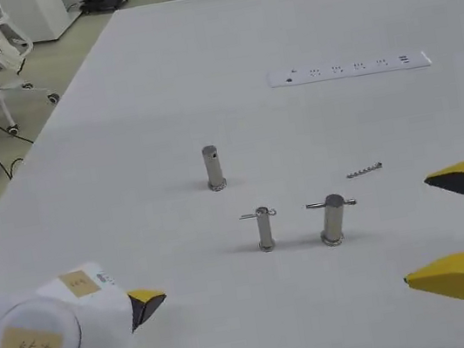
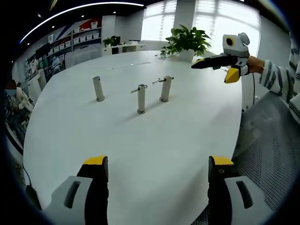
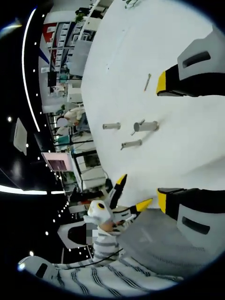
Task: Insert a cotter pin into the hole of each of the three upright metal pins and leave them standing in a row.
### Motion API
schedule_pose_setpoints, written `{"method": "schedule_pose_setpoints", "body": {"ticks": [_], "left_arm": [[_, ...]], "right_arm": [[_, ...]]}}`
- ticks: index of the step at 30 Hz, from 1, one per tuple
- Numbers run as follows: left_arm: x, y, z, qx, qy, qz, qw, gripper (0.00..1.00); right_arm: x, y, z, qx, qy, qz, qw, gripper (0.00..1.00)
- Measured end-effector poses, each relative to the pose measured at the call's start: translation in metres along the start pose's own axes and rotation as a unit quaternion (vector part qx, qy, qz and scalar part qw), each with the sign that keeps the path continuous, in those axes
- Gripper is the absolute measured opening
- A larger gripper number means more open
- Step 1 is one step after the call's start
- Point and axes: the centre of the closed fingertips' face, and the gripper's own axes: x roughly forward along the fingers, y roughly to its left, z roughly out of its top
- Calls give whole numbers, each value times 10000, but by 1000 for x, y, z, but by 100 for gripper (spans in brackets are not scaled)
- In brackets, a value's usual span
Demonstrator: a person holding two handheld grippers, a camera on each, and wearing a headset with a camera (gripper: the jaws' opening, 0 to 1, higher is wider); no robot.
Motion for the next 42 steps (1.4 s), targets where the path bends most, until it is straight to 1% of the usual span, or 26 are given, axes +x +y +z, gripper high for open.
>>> {"method": "schedule_pose_setpoints", "body": {"ticks": [2,4,5,6,8,10,12,13,15,20,23,25,30,32,34,35,37,39,41,42], "left_arm": [[0,1,1,-30,-19,-14,10000,88],[0,1,2,-58,-24,-27,10000,88],[0,1,4,-91,-58,-44,9999,88],[0,1,4,-105,-67,-48,9999,87],[1,2,5,-140,-73,-60,9999,87],[1,3,5,-154,-74,-57,9998,88],[1,5,5,-209,-98,-50,9997,87],[1,6,5,-247,-121,-54,9996,87],[1,9,5,-318,-129,-42,9994,87],[0,17,8,-369,-149,18,9992,87],[1,22,9,-400,-170,70,9990,87],[2,25,9,-417,-160,70,9990,87],[3,32,12,-360,-119,83,9992,87],[4,36,15,-228,-132,36,9996,85],[5,40,18,-252,-120,61,9996,81],[5,43,20,-266,-123,63,9996,81],[6,48,25,-136,-140,73,9998,83],[8,57,30,-37,-99,71,9999,82],[11,68,37,43,-105,94,9999,81],[13,76,42,115,-120,130,9998,81]], "right_arm": [[-3,-1,-3,78,51,-76,9999,82],[-6,-5,-11,136,270,-197,9993,84],[-8,-7,-16,146,366,-287,9988,85],[-9,-7,-19,177,427,-300,9985,87],[-11,-8,-23,252,431,-323,9982,89],[-14,-8,-26,356,425,-350,9978,90],[-17,-10,-30,524,406,-404,9970,90],[-19,-12,-33,617,405,-474,9961,90],[-22,-12,-38,729,416,-507,9952,92],[-29,-8,-45,789,473,-556,9942,95],[-32,-8,-48,894,461,-609,9931,100],[-34,-9,-49,951,456,-651,9923,100],[-40,-10,-50,991,457,-762,9911,100],[-41,-10,-49,1013,425,-801,9907,100],[-42,-10,-48,1027,403,-817,9905,100],[-43,-9,-48,1011,412,-814,9907,100],[-44,-7,-49,1002,442,-810,9907,100],[-45,-5,-51,1013,472,-796,9905,100],[-46,-4,-53,1020,492,-808,9903,100],[-46,-4,-54,1037,496,-829,9899,100]]}}
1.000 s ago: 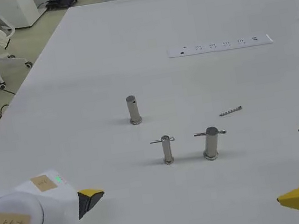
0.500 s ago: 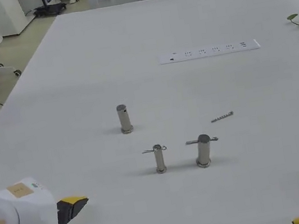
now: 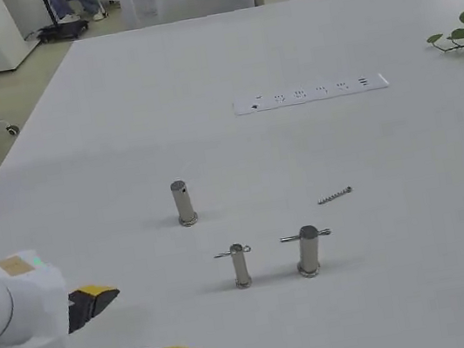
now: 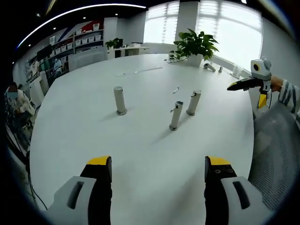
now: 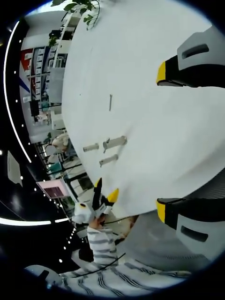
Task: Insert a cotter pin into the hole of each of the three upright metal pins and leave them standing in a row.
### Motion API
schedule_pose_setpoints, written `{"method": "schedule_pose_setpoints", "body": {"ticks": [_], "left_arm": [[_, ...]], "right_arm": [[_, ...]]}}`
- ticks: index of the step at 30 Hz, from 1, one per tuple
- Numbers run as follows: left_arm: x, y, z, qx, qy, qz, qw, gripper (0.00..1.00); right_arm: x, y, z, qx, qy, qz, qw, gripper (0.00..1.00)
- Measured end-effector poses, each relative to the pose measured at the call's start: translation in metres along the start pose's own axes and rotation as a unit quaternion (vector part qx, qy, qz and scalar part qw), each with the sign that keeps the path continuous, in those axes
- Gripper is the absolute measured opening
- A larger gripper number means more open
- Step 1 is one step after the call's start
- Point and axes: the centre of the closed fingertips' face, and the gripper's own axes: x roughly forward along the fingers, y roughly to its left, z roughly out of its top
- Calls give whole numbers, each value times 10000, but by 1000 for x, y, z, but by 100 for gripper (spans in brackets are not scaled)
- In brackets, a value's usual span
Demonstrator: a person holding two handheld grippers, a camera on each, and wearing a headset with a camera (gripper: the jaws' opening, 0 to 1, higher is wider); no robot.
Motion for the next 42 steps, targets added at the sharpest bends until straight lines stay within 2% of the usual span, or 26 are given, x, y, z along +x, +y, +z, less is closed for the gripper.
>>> {"method": "schedule_pose_setpoints", "body": {"ticks": [2,6,14,18,22,24,26,31,33,36,40,42], "left_arm": [[4,12,6,58,0,67,10000,79],[12,26,16,176,26,89,9998,77],[27,45,38,378,-8,93,9992,71],[35,49,53,284,-160,26,9995,68],[45,59,68,314,-257,110,9991,64],[50,61,75,377,-287,76,9988,61],[56,64,76,529,-126,45,9985,56],[68,65,86,544,-89,-28,9985,53],[72,66,89,563,-83,-38,9984,49],[78,65,92,454,-49,-105,9989,38],[84,66,95,416,-47,-105,9991,37],[85,63,96,273,-71,-200,9994,34]], "right_arm": [[-2,0,-2,61,-22,-43,10000,100],[-5,1,-5,128,-33,-87,9999,100],[-8,6,-9,245,-101,-181,9995,99],[-9,9,-10,278,-127,-204,9993,99],[-9,13,-10,312,-141,-189,9992,99],[-9,15,-12,294,-101,-151,9994,99],[-9,16,-12,276,-94,-157,9995,99],[-10,14,-10,316,-128,-211,9992,98],[-11,14,-10,316,-134,-221,9992,98],[-12,13,-10,321,-152,-257,9990,98],[-12,12,-9,333,-174,-285,9989,97],[-13,12,-10,345,-161,-282,9989,97]]}}
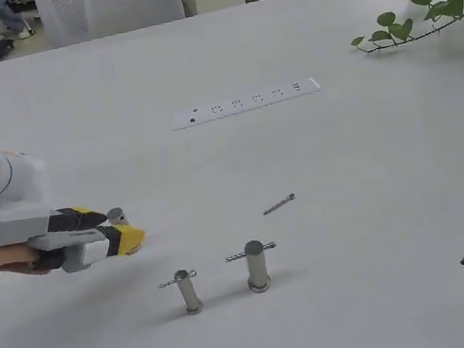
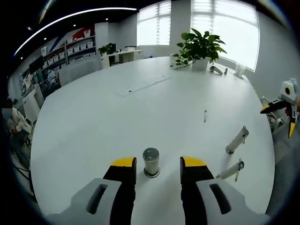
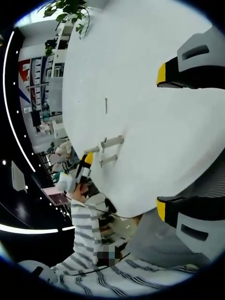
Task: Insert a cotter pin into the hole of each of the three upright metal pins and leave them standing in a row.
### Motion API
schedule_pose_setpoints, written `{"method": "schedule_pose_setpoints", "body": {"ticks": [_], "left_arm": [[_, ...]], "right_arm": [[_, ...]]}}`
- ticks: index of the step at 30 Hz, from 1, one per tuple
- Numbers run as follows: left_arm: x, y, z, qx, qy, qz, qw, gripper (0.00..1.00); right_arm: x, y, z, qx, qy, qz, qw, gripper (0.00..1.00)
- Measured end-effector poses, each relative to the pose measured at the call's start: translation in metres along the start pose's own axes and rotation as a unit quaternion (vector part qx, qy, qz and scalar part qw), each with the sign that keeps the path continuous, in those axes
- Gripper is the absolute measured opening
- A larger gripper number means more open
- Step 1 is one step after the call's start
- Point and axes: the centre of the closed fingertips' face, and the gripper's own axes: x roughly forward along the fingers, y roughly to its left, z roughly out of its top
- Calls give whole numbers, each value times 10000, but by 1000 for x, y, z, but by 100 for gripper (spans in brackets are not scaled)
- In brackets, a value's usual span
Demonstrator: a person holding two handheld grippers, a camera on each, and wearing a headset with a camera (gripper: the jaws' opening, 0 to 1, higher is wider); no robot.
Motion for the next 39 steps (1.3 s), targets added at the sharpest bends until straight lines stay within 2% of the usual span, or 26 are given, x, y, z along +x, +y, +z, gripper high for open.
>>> {"method": "schedule_pose_setpoints", "body": {"ticks": [2,6,10,13,16,20,24,33,35,36,39], "left_arm": [[1,-3,-1,-70,9,-78,9999,29],[7,-1,-5,-202,87,-52,9997,28],[10,1,-3,-184,61,15,9998,24],[12,4,-2,-148,75,116,9998,17],[12,4,-1,-151,75,115,9998,12],[13,3,-1,-97,89,133,9998,12],[12,4,-1,-122,108,186,9997,12],[11,6,0,-367,83,329,9988,11],[10,9,1,-709,-3,407,9967,11],[9,10,0,-751,-12,426,9963,11],[7,11,-2,-674,48,474,9966,11]], "right_arm": [[0,0,0,8,-8,-14,10000,96],[0,1,0,23,-19,-3,10000,96],[1,1,-1,20,1,15,10000,95],[2,1,-1,-2,14,26,10000,95],[2,1,0,27,-21,32,10000,93],[2,3,-2,74,21,78,9999,88],[3,4,-2,63,42,93,9999,87],[2,5,3,3,-71,105,9999,87],[1,4,3,-6,-82,100,9999,87],[1,4,3,-5,-84,99,9999,87],[0,4,4,-9,-95,100,9999,87]]}}
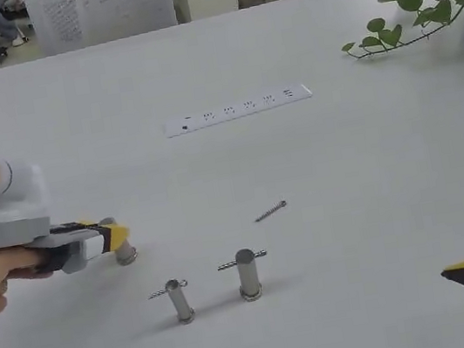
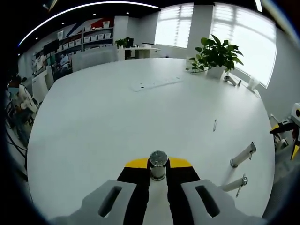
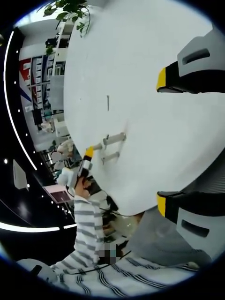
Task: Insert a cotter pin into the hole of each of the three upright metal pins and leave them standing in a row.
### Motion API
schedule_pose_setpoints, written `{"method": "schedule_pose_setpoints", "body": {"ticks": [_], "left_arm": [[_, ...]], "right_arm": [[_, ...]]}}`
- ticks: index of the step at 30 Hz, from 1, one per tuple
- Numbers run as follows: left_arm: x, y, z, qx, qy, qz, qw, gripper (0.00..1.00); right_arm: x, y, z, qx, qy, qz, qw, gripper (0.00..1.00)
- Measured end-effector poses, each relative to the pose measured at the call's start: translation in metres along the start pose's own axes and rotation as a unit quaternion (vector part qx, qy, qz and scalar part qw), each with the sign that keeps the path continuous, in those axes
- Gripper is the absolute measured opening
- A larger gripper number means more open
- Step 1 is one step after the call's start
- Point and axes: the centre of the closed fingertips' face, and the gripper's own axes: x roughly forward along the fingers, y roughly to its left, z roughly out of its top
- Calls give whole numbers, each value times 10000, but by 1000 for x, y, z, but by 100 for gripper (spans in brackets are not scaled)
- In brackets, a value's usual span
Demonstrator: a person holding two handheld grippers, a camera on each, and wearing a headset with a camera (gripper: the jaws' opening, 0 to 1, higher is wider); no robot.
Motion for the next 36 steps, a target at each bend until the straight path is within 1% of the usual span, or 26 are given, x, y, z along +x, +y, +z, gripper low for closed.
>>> {"method": "schedule_pose_setpoints", "body": {"ticks": [2,3,5,8,9,10,11,12,13,14,16,18,19,23,26,27,28,33,36], "left_arm": [[-4,-1,0,53,59,30,10000,11],[-6,0,1,4,50,59,10000,11],[-11,3,5,-113,-42,143,9998,11],[-23,6,10,-180,-112,299,9993,11],[-26,7,11,-273,-117,353,9989,11],[-30,8,9,-481,-71,414,9980,11],[-35,9,9,-520,-43,425,9977,11],[-38,8,9,-466,-47,436,9980,11],[-44,7,10,-350,-55,499,9981,11],[-46,7,10,-323,-64,522,9981,11],[-56,6,10,-361,-124,611,9974,11],[-65,4,10,-223,-209,751,9967,11],[-70,2,9,-157,-212,832,9962,11],[-82,-7,4,-277,-273,899,9952,11],[-93,-19,-1,-280,-298,970,9944,11],[-96,-21,-3,-325,-287,1002,9940,11],[-99,-24,-6,-446,-296,1064,9929,11],[-110,-40,-13,-517,-372,1123,9916,11],[-117,-51,-19,-584,-316,1106,9916,11]], "right_arm": [[0,0,-1,-39,39,-10,10000,87],[0,-1,-3,-73,72,-15,9999,87],[0,0,-2,-85,60,-11,9999,87],[-1,0,1,-56,-7,5,10000,87],[-1,0,1,-73,-26,15,10000,87],[-1,0,1,-74,-40,21,10000,87],[-1,0,1,-65,-54,33,10000,87],[-1,0,1,-57,-57,42,10000,87],[-1,0,0,-49,-56,49,10000,87],[-1,0,0,-58,-50,57,10000,87],[-1,0,-1,-89,-57,82,9999,87],[-1,1,0,-101,-88,134,9998,86],[-1,1,-1,-112,-95,144,9998,86],[0,2,-1,-147,-87,190,9997,86],[0,2,-1,-166,-93,237,9995,86],[0,2,-1,-177,-96,244,9995,86],[0,2,-1,-191,-98,258,9994,86],[-1,2,0,-279,-103,276,9992,86],[0,0,-1,-284,-99,261,9992,85]]}}
